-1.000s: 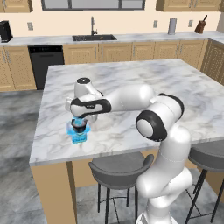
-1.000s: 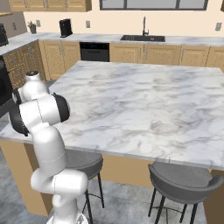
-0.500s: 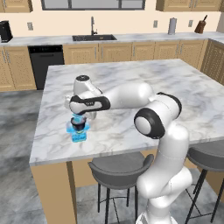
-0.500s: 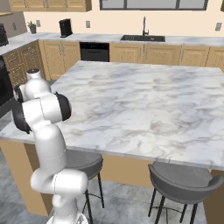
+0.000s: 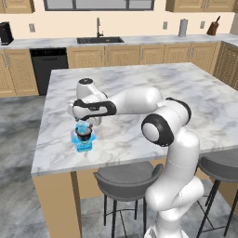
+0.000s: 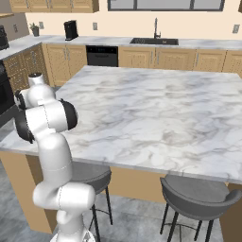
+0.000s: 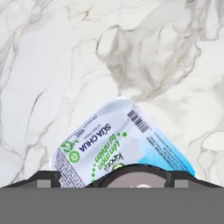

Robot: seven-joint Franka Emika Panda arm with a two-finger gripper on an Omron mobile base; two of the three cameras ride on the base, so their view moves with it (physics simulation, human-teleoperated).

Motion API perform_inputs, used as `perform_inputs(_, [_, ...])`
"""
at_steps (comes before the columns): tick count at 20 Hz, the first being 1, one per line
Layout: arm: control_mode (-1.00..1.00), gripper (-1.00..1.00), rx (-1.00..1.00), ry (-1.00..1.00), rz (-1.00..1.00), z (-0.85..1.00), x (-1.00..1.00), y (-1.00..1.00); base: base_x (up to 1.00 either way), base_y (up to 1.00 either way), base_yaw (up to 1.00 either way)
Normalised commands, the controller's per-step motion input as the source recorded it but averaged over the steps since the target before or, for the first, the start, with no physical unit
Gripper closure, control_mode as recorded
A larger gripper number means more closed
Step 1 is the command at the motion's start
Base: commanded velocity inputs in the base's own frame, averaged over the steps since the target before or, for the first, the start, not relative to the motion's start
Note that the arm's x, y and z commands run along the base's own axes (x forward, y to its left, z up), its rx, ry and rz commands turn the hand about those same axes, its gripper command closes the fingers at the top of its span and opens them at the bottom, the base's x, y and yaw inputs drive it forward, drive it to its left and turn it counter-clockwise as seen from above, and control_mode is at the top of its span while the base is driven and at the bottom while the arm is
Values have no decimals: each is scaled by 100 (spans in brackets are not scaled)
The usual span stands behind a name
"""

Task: Stack the yogurt containers by placing the smaller containers on top of the larger containers.

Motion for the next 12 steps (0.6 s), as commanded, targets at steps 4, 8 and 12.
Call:
perform_inputs(4, [-100, -100, 0, 0, 0, 0, 0, 0, 0, 0, 0])
perform_inputs(8, [-100, -100, 0, 0, 0, 1, 0, 0, 0, 0, 0])
perform_inputs(12, [-100, -100, 0, -4, 0, 16, -7, 0, 0, 0, 0])
